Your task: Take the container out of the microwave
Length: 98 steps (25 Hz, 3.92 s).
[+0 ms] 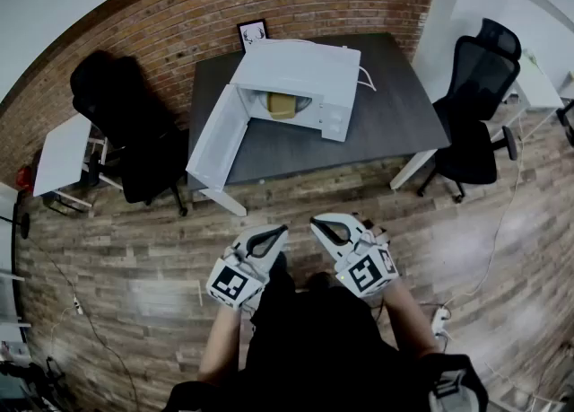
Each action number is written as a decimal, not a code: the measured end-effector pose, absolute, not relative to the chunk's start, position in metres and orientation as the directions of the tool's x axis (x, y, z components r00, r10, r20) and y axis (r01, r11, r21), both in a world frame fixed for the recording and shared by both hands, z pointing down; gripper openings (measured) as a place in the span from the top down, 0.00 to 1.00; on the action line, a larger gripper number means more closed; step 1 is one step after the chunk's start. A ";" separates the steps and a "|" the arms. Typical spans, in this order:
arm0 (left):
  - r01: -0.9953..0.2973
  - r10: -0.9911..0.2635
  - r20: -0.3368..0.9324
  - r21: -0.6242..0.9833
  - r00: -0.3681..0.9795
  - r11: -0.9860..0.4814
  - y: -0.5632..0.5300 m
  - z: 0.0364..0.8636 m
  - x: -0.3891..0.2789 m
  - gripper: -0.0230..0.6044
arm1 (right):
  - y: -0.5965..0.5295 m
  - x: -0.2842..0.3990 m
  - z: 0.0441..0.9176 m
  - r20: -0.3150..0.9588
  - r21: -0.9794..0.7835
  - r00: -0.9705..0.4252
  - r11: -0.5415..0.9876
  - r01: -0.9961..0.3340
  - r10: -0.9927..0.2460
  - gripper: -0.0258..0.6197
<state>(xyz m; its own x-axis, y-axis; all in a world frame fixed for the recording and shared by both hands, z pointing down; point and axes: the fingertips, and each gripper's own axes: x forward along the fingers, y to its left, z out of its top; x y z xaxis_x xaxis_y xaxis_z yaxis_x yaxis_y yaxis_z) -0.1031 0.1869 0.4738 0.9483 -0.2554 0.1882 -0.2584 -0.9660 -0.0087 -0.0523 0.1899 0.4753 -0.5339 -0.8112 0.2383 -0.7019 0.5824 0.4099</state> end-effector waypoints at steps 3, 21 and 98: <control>-0.259 -0.257 0.186 -0.014 0.948 -0.966 0.190 0.473 -0.101 0.96 | 0.191 -0.049 0.479 0.251 0.399 -0.527 0.583 -0.708 -0.812 0.97; -0.239 -0.234 0.197 -0.001 0.952 -0.971 0.196 0.477 -0.092 0.96 | 0.207 -0.035 0.491 0.263 0.356 -0.543 0.603 -0.714 -0.797 0.96; -0.036 -0.013 0.287 0.076 0.958 -0.996 -0.095 0.545 -0.006 0.96 | -0.086 0.043 0.537 0.386 0.329 -0.318 0.451 -0.830 -0.866 0.96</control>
